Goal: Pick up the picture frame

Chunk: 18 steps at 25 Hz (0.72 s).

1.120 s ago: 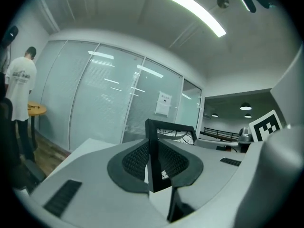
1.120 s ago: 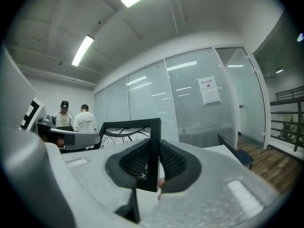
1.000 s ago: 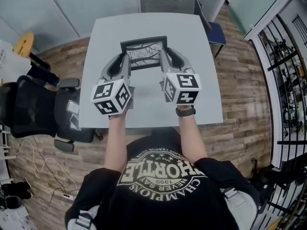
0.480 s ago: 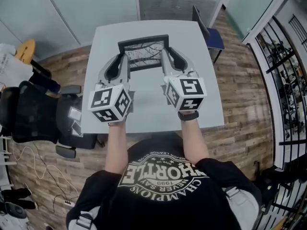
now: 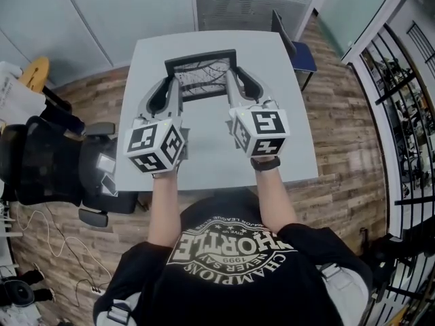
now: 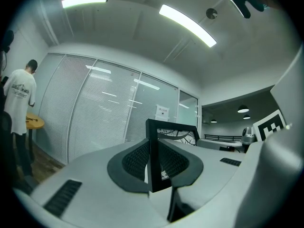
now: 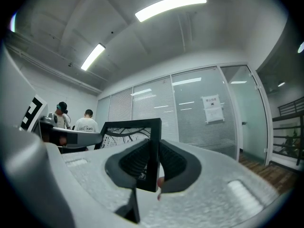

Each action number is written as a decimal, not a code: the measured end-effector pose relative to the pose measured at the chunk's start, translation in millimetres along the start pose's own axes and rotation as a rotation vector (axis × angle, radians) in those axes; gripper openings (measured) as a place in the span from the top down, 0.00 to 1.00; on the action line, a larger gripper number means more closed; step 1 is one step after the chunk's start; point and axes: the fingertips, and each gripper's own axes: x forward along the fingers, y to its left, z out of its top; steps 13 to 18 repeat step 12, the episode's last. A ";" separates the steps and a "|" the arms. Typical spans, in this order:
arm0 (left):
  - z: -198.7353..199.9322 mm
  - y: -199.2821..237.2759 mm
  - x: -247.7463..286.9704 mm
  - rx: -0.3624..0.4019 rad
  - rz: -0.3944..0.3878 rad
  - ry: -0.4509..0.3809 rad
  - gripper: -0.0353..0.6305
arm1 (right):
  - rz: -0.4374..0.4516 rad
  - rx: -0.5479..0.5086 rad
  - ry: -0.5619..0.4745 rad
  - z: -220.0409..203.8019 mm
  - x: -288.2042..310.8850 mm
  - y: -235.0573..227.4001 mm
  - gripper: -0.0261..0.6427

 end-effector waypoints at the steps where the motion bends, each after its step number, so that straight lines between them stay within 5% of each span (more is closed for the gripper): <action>1: -2.3 0.5 2.1 -0.003 -0.002 0.004 0.85 | -0.001 -0.001 0.002 -2.0 0.6 -1.1 0.86; 18: -37.7 2.8 50.6 -0.055 -0.039 0.067 0.85 | -0.055 -0.007 0.074 -35.4 21.2 -35.3 0.86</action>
